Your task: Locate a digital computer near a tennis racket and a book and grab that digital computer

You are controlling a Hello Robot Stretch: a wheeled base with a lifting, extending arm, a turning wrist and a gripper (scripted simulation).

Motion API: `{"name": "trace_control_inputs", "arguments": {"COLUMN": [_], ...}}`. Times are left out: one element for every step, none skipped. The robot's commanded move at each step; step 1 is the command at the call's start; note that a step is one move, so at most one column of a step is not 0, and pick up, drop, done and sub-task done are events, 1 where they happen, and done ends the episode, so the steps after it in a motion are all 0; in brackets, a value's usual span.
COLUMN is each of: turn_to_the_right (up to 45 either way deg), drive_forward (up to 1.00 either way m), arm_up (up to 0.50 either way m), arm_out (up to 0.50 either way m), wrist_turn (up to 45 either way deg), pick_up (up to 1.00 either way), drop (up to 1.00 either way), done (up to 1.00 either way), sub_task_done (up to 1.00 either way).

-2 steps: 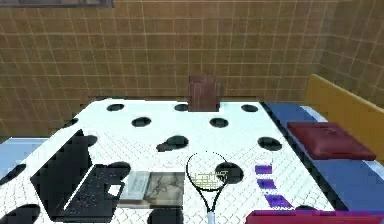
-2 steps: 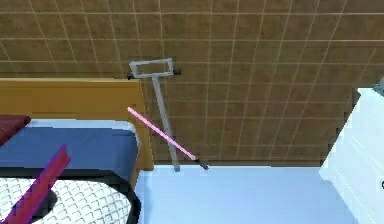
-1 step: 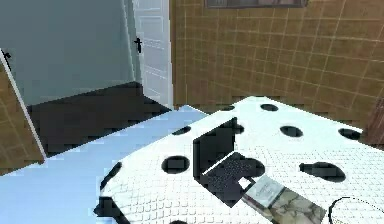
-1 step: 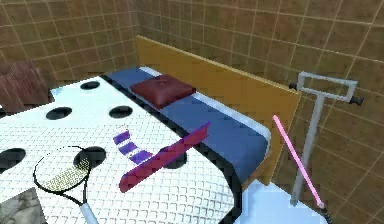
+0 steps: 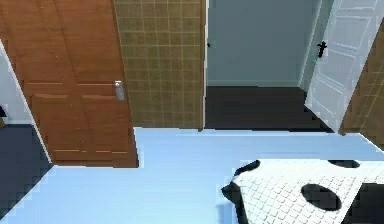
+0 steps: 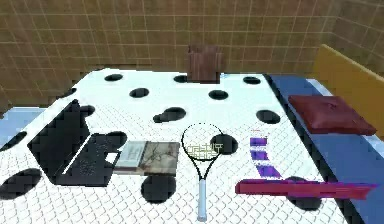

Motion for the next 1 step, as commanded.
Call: {"name": "trace_control_inputs", "arguments": {"turn_to_the_right": [-27.0], "drive_forward": [0.00], "arm_up": [0.00], "arm_out": [0.00], "wrist_turn": [0.0], "pick_up": [0.00], "drop": [0.00], "done": [0.00], "sub_task_done": [0.00]}}
